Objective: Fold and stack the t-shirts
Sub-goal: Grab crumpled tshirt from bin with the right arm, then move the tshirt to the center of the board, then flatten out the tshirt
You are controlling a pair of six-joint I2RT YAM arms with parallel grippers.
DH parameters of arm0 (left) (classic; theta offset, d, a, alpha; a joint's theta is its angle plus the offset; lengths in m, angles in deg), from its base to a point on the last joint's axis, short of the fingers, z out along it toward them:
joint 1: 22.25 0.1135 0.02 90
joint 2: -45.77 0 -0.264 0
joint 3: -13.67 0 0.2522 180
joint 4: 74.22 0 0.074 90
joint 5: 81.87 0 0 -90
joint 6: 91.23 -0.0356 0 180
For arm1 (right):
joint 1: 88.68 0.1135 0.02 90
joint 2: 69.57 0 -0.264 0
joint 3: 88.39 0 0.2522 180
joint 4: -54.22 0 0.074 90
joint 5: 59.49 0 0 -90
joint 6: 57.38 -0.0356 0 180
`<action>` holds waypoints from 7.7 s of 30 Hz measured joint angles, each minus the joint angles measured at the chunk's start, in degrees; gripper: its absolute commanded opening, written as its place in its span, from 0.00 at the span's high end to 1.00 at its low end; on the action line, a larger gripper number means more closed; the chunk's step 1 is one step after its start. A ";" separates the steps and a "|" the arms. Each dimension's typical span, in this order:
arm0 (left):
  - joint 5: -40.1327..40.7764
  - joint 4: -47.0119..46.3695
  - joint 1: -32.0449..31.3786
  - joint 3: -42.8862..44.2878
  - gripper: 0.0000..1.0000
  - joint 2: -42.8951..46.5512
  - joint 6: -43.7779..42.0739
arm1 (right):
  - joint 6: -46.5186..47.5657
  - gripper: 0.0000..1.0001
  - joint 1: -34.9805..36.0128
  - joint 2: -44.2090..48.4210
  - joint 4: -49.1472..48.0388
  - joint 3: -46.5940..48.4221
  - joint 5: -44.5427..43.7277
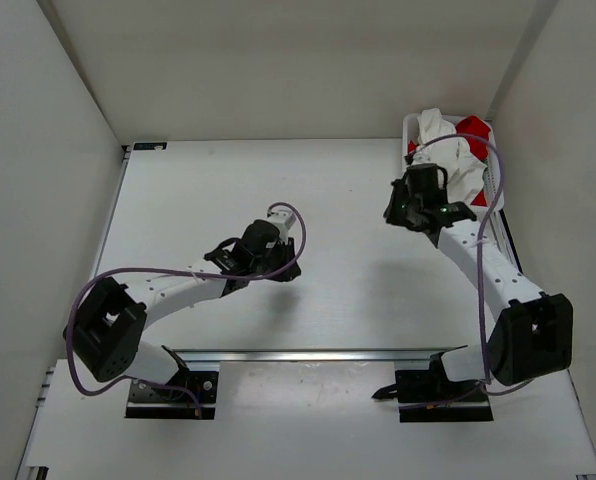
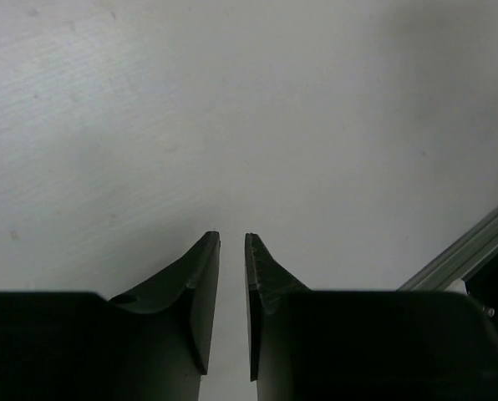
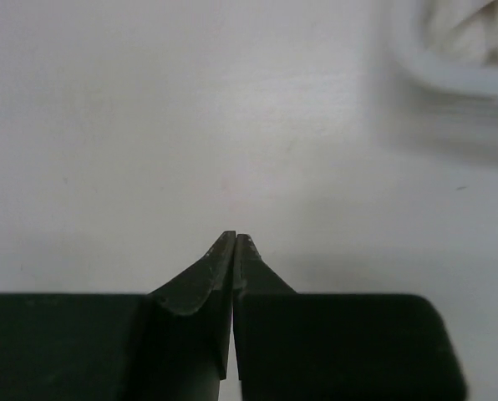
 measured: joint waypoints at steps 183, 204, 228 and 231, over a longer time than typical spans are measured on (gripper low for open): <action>0.44 -16.59 14.32 1.03 0.46 -18.25 11.78 | 1.03 1.00 8.79 16.59 -8.15 -15.69 -2.14; -2.91 2.32 21.90 35.67 1.00 -20.22 10.47 | 5.88 1.00 2.62 -11.54 1.99 28.02 5.62; 4.48 5.97 55.80 -12.17 0.42 24.96 9.86 | 5.97 1.00 5.77 34.93 -13.66 -28.96 16.59; 4.48 9.01 55.36 -15.04 0.54 26.34 8.66 | 0.52 1.00 7.19 34.71 -6.69 -37.94 13.81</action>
